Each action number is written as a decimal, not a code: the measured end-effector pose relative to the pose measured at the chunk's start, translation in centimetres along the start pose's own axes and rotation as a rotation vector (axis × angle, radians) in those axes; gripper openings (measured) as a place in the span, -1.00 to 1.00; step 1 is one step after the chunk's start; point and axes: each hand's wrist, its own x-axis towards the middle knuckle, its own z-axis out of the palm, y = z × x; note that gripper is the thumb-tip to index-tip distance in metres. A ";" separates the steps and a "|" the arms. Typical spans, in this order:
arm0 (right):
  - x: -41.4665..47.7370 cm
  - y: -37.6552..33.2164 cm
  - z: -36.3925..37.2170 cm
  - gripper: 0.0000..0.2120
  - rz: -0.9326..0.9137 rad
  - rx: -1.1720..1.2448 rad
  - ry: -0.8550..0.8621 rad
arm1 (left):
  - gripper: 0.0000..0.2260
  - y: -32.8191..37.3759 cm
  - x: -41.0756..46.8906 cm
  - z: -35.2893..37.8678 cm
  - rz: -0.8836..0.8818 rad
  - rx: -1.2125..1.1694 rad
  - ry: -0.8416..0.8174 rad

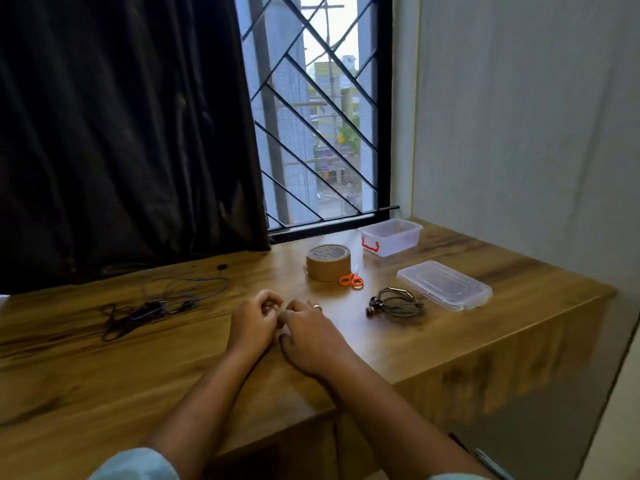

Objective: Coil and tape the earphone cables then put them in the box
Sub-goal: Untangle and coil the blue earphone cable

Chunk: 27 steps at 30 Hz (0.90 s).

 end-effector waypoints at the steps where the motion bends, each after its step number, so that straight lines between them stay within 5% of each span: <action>1: 0.9 -0.2 0.8 -0.65 -0.007 0.001 -0.045 | -0.83 -0.7 0.2 -0.8 -0.015 0.026 0.019; 12: 10.3 -2.9 7.8 -0.71 -0.048 -0.011 -0.026 | -0.87 -6.7 3.6 -6.6 -0.263 0.535 0.352; 20: 15.6 -3.0 10.3 -0.57 -0.053 -0.139 -0.112 | -0.70 -8.8 6.6 -7.0 -0.354 0.636 0.283; 27: 16.8 -2.4 10.7 -0.77 0.001 -0.080 -0.021 | -0.71 -9.2 7.6 -6.8 -0.385 0.658 0.136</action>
